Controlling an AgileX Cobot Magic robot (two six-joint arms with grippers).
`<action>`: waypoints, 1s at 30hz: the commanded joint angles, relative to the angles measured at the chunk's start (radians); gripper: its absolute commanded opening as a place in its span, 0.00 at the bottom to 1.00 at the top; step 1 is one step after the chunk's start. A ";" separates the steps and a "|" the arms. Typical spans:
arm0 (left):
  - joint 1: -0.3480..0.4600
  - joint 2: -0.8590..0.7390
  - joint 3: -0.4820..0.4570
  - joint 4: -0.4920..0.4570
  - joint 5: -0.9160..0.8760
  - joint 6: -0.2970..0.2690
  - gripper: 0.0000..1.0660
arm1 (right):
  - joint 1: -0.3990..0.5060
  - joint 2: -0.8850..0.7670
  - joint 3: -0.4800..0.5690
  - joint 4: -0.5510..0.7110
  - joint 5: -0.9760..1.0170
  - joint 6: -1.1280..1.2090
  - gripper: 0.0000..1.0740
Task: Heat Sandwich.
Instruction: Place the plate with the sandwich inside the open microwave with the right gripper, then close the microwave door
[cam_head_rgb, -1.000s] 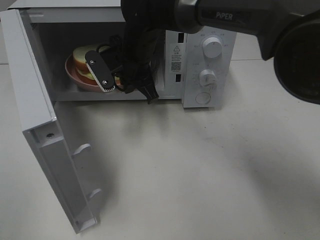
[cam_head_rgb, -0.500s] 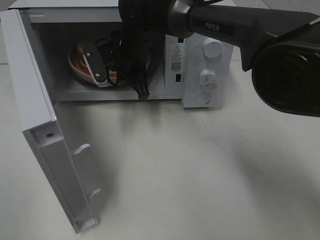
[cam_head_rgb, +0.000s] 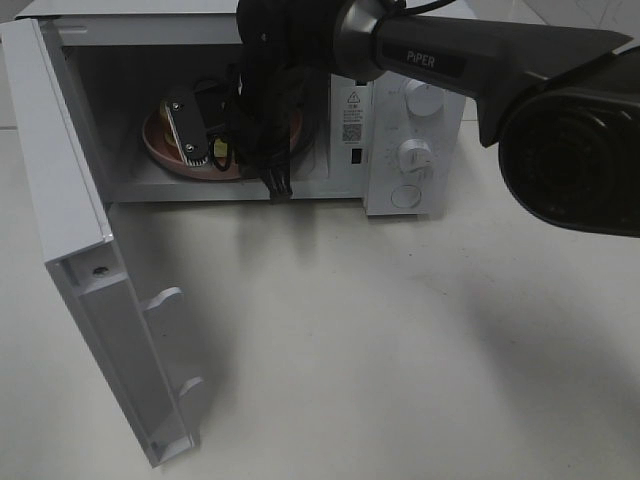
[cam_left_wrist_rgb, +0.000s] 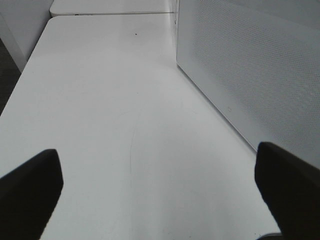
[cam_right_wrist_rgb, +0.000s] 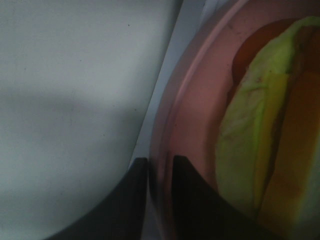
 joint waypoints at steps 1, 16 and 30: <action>0.002 -0.025 0.002 -0.005 -0.003 -0.006 0.95 | -0.004 -0.015 -0.007 0.004 -0.003 0.051 0.38; 0.002 -0.025 0.002 -0.005 -0.003 -0.006 0.95 | 0.003 -0.091 0.062 0.056 -0.039 0.182 0.73; 0.002 -0.025 0.002 -0.005 -0.003 -0.006 0.95 | 0.003 -0.238 0.343 0.053 -0.166 0.205 0.73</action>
